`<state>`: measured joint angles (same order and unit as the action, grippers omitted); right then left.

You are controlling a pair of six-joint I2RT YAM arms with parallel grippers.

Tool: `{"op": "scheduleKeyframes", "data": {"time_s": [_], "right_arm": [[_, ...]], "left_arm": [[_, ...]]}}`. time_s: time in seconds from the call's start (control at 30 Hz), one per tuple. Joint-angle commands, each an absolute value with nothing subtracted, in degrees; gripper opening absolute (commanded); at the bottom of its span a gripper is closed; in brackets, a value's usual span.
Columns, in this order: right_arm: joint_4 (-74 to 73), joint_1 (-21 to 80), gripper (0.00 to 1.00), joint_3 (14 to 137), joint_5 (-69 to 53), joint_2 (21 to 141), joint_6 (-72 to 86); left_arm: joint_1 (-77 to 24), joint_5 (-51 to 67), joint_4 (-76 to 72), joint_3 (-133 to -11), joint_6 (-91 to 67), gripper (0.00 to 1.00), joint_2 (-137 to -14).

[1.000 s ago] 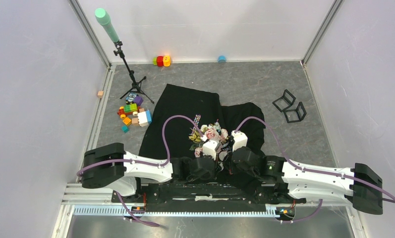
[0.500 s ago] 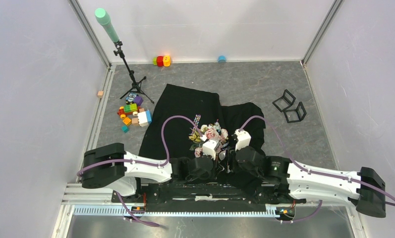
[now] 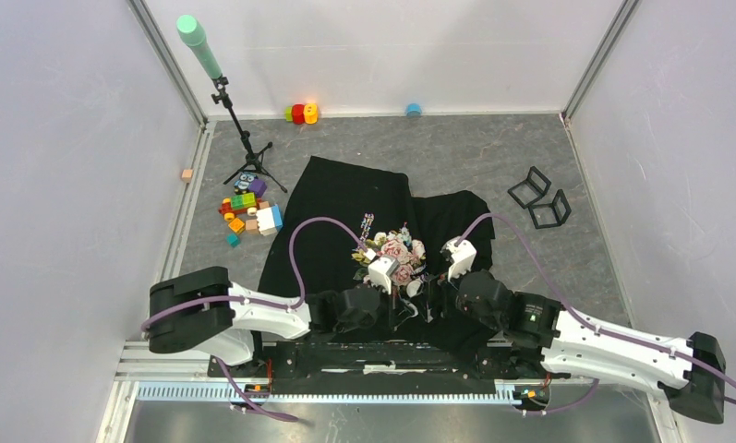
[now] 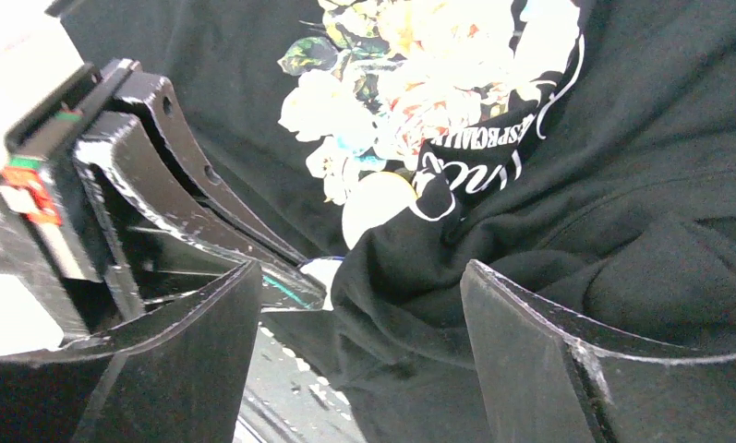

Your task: Pin the brooch onto the clothing

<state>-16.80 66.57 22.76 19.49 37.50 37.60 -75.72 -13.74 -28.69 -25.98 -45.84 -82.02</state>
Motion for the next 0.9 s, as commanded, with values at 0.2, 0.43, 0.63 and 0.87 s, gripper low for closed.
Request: {"op": "scheduleKeyframes", "data": {"time_s": [0.2, 0.43, 0.63, 0.87], "right_arm": [[-6.8, 58.4, 0.87, 17.3, 6.1, 30.6, 25.0], [3.5, 57.6, 0.93, 14.7, 0.8, 25.9, 20.5], [9.9, 51.8, 0.92, 13.8, -8.7, 28.4, 16.8], [16.7, 46.1, 0.89, 14.6, -19.7, 31.5, 12.1]], "left_arm": [[-71.7, -7.2, -40.3, -23.8, -45.5, 0.02, -78.1], [-68.8, -5.0, -38.3, -23.1, -44.4, 0.02, -74.4], [-67.1, -0.4, -36.0, -24.1, -41.8, 0.02, -71.3], [-62.2, 11.3, -36.1, -23.2, -41.8, 0.02, -68.9]]}}
